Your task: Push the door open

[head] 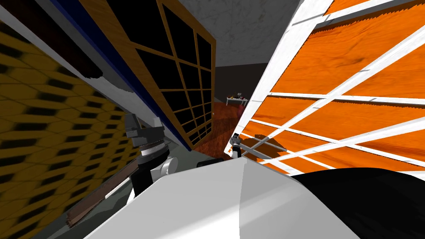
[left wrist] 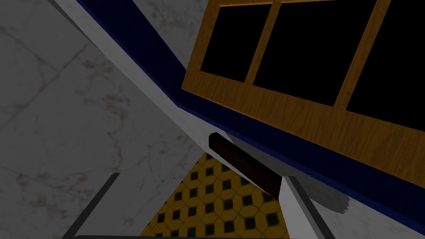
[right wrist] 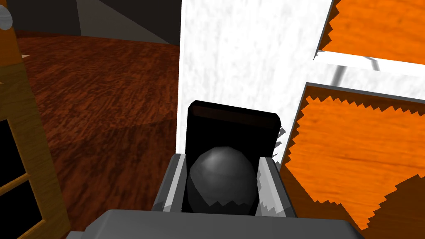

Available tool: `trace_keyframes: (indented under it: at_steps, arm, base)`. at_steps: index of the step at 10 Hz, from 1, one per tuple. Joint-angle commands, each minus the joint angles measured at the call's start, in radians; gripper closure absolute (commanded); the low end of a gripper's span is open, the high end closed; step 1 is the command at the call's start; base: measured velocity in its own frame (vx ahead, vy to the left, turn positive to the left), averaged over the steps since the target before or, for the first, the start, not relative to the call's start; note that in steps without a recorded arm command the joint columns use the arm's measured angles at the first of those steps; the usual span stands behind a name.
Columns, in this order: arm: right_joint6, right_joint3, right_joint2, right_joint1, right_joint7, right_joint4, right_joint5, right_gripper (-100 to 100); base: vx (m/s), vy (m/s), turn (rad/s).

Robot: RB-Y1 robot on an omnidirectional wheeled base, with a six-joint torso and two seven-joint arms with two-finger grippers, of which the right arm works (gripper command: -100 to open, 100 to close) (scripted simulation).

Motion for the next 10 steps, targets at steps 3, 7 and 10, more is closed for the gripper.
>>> trace_keyframes:
  at_steps: [3, 7, 10]
  arm:
    - [-0.039, -0.042, -0.025, -0.017, 0.016, 0.029, -0.023, 100]
    - [-0.048, -0.069, -0.022, -0.028, 0.034, 0.039, -0.043, 100]
    - [-0.053, -0.082, -0.019, -0.033, 0.043, 0.044, -0.053, 100]
  base:
    - [0.094, -0.028, -0.033]
    - [0.105, -0.027, -0.027]
    - [0.076, -0.024, -0.018]
